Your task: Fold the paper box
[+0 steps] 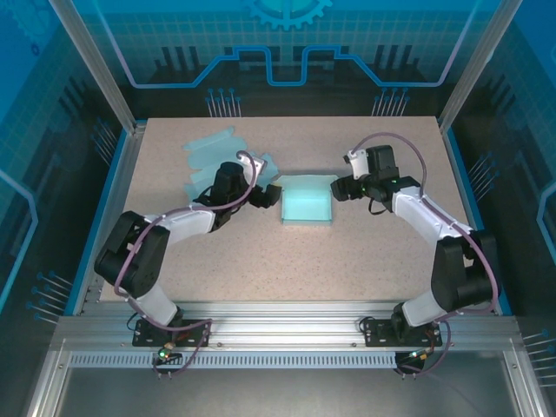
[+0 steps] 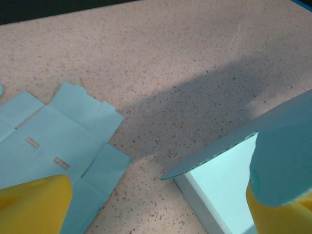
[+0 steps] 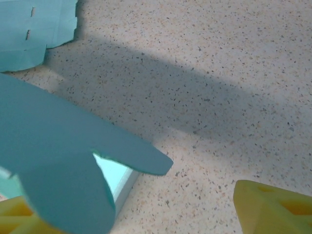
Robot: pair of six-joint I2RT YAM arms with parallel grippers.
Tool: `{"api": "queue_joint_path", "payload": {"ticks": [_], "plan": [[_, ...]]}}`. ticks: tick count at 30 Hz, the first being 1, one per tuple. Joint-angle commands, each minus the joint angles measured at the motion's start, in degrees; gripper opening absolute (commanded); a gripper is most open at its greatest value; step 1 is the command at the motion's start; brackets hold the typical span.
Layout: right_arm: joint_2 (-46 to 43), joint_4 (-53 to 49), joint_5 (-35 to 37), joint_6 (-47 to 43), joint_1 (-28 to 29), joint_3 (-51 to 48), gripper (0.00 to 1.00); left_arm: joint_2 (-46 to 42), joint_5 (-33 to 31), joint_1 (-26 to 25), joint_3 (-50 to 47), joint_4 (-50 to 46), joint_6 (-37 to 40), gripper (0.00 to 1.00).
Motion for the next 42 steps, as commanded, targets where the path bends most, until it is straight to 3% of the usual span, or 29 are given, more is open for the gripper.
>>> {"api": "queue_joint_path", "payload": {"ticks": [1, 9, 20, 27, 31, 37, 42], "plan": [[2.35, 2.25, -2.66, -0.81, -0.76, 2.25, 0.78, 1.58, 3.78, 0.25, 2.99, 1.89, -1.17, 0.89], [5.52, 4.41, -6.07, 0.20, -1.23, 3.40, 0.67, 3.29, 5.95, 0.25, 5.38, -0.36, -0.32, 0.81], [6.71, 5.47, -8.92, 1.08, -1.20, 3.03, 0.39, 5.50, 8.07, 0.02, 7.22, -2.73, -0.20, 0.68], [6.53, 6.26, -9.42, 1.91, -0.27, 2.26, 0.22, 5.29, 8.12, -1.64, 7.33, -1.99, -1.25, 0.39], [5.81, 7.08, -8.37, 2.81, 0.63, 1.35, 0.13, 4.98, 5.34, -4.03, 7.51, -1.89, -1.26, 0.32], [3.52, 10.30, -5.92, 5.72, 2.69, -1.64, 0.04, 4.82, -4.84, -8.98, 7.60, -0.52, -3.37, 0.15], [2.18, 13.28, -1.62, 8.91, 4.34, -4.45, 0.00, 5.59, -12.04, -11.69, 8.54, 1.24, -7.74, 0.15]]}}
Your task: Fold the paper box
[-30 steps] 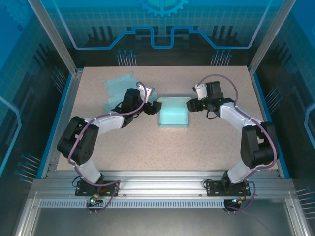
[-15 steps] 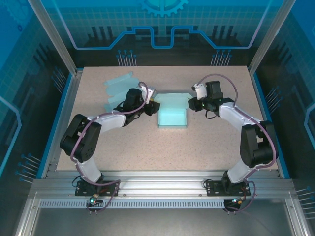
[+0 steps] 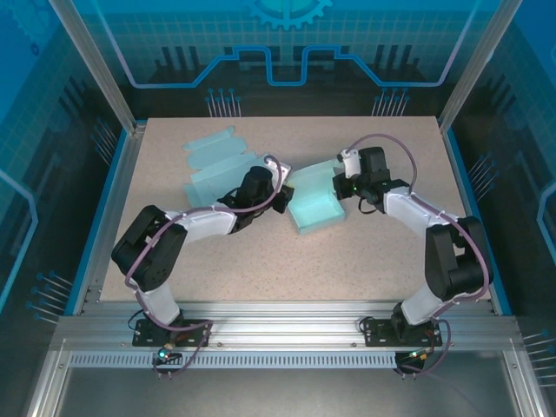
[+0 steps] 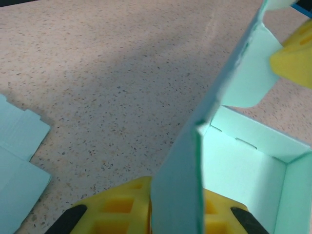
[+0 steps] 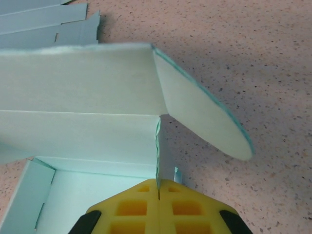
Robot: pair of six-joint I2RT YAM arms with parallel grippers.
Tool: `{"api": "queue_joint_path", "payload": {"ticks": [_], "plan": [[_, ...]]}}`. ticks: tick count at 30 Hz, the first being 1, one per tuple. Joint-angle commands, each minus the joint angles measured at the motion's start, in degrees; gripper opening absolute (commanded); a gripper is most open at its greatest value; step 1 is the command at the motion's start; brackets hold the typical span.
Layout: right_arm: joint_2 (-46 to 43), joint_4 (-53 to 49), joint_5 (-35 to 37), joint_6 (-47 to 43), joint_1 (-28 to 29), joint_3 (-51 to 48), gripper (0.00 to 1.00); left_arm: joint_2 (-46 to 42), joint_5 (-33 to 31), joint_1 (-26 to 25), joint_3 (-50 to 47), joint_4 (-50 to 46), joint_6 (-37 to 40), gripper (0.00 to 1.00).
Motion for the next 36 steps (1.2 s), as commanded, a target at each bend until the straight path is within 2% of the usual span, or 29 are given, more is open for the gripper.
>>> {"api": "queue_joint_path", "payload": {"ticks": [1, 5, 11, 14, 18, 23, 26, 29, 34, 36], "plan": [[-1.97, 3.07, 1.26, 3.30, 2.45, -2.49, 0.00, 1.09, -6.88, -1.60, 2.64, 3.73, -5.20, 0.15], [-4.80, 6.49, 3.36, 4.10, 4.16, -6.22, 0.00, 1.54, -11.83, -2.14, 2.96, 4.39, -11.44, 0.17], [-8.35, 12.07, 6.80, 5.45, 5.92, -12.06, 0.00, 1.89, -16.13, -3.65, 5.10, 3.11, -18.08, 0.32], [-8.95, 13.26, 8.26, 5.81, 6.46, -13.06, 0.00, 2.08, -16.94, -4.33, 6.56, 0.24, -19.90, 0.43], [-8.70, 13.04, 9.57, 6.04, 6.69, -13.27, 0.00, 0.83, -16.56, -4.67, 5.23, -1.09, -21.24, 0.53], [-8.57, 12.78, 10.13, 6.19, 6.73, -13.20, 0.00, -1.91, -18.40, -4.55, 2.15, -3.20, -20.40, 0.60], [-8.87, 12.56, 10.23, 6.19, 6.72, -13.14, 0.00, -3.37, -19.27, -4.47, 0.53, -4.93, -19.57, 0.72], [-9.21, 12.25, 10.33, 6.00, 6.72, -13.20, 0.00, -5.10, -19.37, -3.90, -1.57, -5.20, -19.10, 0.76], [-9.71, 11.74, 10.68, 5.70, 6.72, -13.14, 0.00, -8.45, -14.52, -1.55, -4.69, -3.07, -15.34, 0.77], [-9.86, 11.64, 10.60, 5.38, 6.72, -13.13, 0.00, -9.22, -10.23, 0.12, -4.91, -2.46, -12.23, 0.81]]}}
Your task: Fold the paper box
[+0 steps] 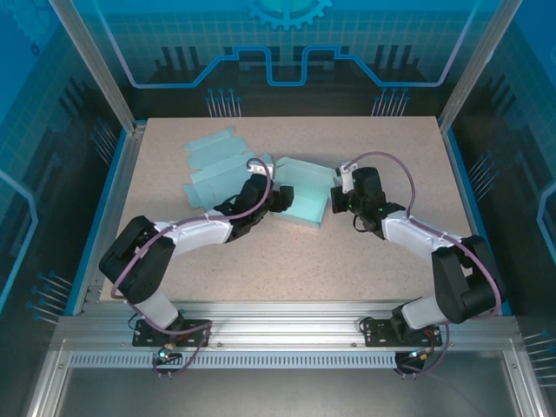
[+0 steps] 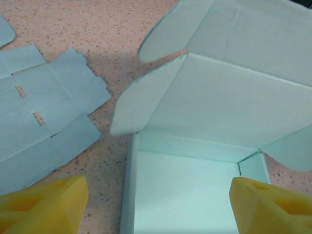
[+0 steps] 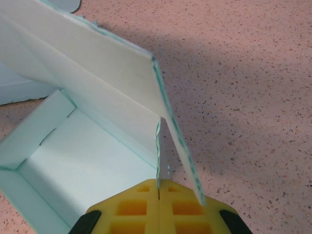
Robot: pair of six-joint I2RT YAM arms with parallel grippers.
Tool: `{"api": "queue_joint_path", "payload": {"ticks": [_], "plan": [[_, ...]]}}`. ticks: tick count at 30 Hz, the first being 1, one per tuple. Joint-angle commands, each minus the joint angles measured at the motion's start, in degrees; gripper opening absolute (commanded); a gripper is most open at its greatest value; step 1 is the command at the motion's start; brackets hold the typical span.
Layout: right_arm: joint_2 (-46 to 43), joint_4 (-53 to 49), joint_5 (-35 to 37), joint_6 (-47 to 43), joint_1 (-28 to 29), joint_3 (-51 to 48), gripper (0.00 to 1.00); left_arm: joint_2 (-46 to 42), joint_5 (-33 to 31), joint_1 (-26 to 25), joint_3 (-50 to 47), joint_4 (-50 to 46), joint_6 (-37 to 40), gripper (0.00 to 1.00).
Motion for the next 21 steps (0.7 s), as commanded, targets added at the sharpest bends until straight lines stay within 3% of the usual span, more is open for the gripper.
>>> {"api": "queue_joint_path", "payload": {"ticks": [1, 5, 8, 12, 15, 21], "plan": [[-1.70, 0.21, 0.54, -0.08, 0.84, -0.34, 0.00, -2.94, 9.05, 3.36, -0.97, 2.33, 6.44, 0.85], [-1.97, 0.10, 0.17, -0.53, 0.84, -0.37, 0.00, -2.78, 26.29, 10.45, -0.16, 4.28, 11.62, 0.88], [-1.64, 0.12, -0.47, -1.04, 0.84, -0.15, 0.00, -0.43, 33.26, 13.03, 3.57, 1.30, 18.28, 0.87], [-1.18, -0.25, -1.28, -2.14, 0.84, 0.58, 0.00, 3.79, 38.12, 14.99, 8.03, -1.15, 25.65, 0.85], [-0.98, -0.83, -1.53, -2.78, 0.82, 1.18, 0.00, 6.17, 42.82, 16.81, 10.71, -0.67, 27.14, 0.71], [-0.65, -1.12, -1.87, -3.30, 0.69, 1.67, 0.00, 9.49, 44.69, 17.59, 15.44, -5.94, 32.21, 0.70]]}}
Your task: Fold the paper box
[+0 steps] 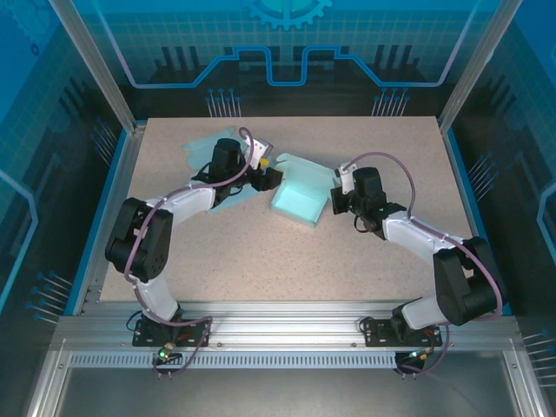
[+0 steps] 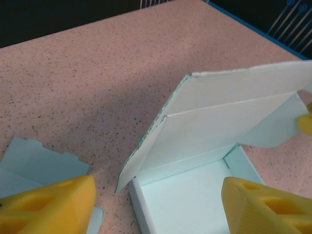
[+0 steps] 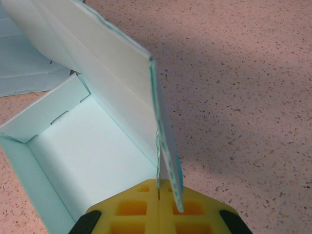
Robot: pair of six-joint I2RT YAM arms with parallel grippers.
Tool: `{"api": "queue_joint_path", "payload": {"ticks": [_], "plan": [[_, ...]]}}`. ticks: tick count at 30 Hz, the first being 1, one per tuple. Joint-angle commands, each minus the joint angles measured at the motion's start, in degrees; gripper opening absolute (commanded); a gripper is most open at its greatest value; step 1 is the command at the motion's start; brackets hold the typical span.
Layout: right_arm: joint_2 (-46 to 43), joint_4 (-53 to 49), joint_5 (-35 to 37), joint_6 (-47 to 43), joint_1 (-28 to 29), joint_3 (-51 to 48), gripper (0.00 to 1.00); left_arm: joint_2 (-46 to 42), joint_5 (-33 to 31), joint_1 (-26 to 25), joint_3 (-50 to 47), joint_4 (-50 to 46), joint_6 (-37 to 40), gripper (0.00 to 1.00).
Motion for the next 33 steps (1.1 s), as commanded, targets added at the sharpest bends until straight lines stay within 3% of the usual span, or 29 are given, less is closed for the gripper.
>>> {"api": "queue_joint_path", "payload": {"ticks": [1, 4, 8, 12, 18, 22, 33], "plan": [[0.00, 0.07, -1.21, -1.01, 0.66, 1.65, 0.00, 1.63, 3.50, 0.38, 3.48, -4.39, 5.98, 0.70], [0.08, 0.04, -1.36, -1.16, 0.60, 1.85, 0.00, 3.57, 1.01, 0.46, 5.92, -6.77, 7.09, 0.70], [0.34, -0.07, -1.71, -1.20, 0.42, 1.99, 0.00, 5.90, 2.28, 0.50, 8.85, -8.60, 7.24, 0.68], [0.33, -0.15, -2.02, -1.12, 0.25, 2.04, 0.00, 7.49, 1.77, 0.58, 10.69, -9.86, 7.57, 0.51], [0.59, -0.53, -1.90, -0.82, 0.31, 2.12, 0.00, 7.38, 0.68, 0.30, 11.22, -12.13, 6.79, 0.17], [1.12, 0.02, -1.47, 0.15, 0.36, 2.24, 0.00, 5.90, -4.99, -1.30, 11.08, -13.16, 2.37, 0.01], [5.46, 1.24, 1.49, 2.62, 1.48, 8.30, 0.00, 2.06, -20.32, -8.61, 8.23, -6.63, -10.88, 0.00]]}}
